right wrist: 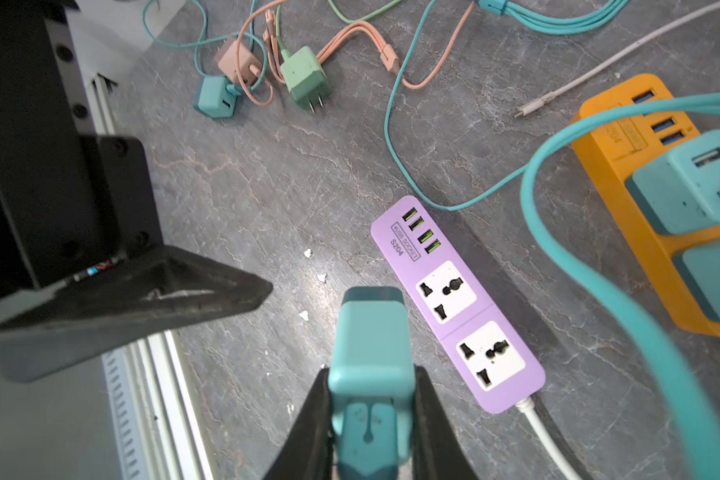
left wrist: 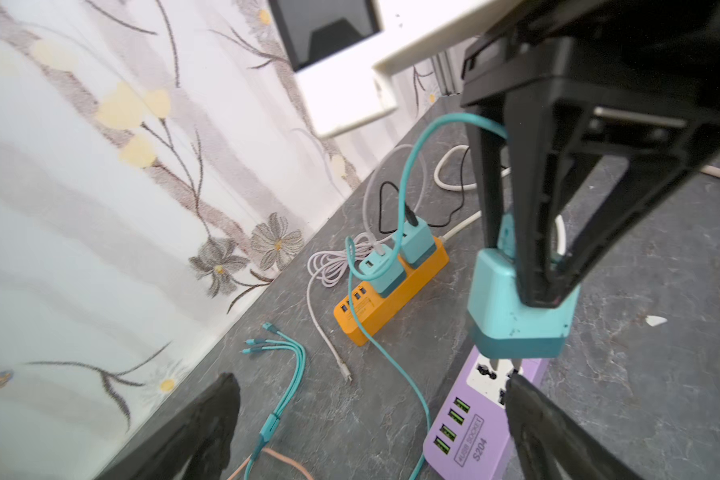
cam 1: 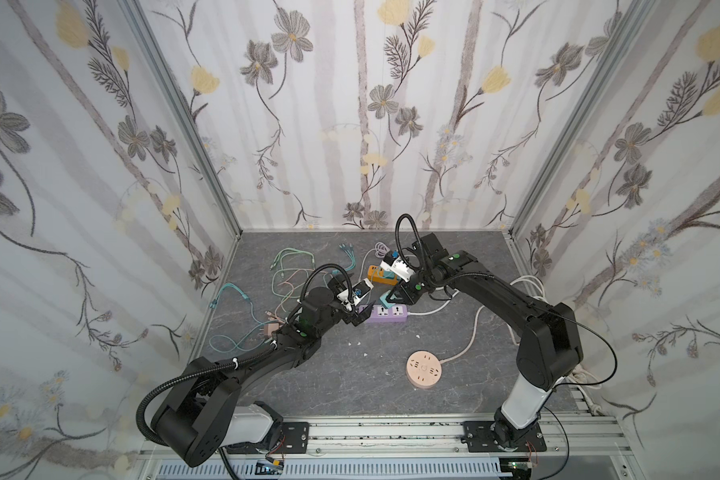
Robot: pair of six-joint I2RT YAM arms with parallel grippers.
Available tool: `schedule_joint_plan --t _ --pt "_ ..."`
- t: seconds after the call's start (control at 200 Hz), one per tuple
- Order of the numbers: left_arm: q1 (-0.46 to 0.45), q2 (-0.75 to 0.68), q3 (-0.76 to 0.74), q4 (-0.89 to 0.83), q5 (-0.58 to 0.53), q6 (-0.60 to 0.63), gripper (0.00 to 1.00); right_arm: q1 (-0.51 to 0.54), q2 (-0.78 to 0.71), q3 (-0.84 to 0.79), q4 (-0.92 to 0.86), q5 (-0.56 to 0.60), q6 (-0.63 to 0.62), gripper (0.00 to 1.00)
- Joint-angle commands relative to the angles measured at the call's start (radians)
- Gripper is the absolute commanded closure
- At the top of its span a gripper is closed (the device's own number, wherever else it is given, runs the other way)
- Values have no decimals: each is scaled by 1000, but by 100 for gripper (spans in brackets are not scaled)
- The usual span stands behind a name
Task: Insert the plug
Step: 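Open and withdraw the left gripper while the right carries the charger over the purple strip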
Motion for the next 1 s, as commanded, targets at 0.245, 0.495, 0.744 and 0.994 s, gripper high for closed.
schedule_joint_plan --t 0.245,0.495,0.744,0.994 --pt "33 -42 -43 235 -258 -102 0 50 74 98 -174 151 -378 100" --pt "57 -85 -47 240 -311 -144 0 95 116 130 -219 309 -549 100" --pt "74 -105 -62 221 -350 -175 0 121 173 194 -242 345 -623 100" --pt "113 -124 -75 222 -457 -264 0 129 207 217 -243 382 -667 100"
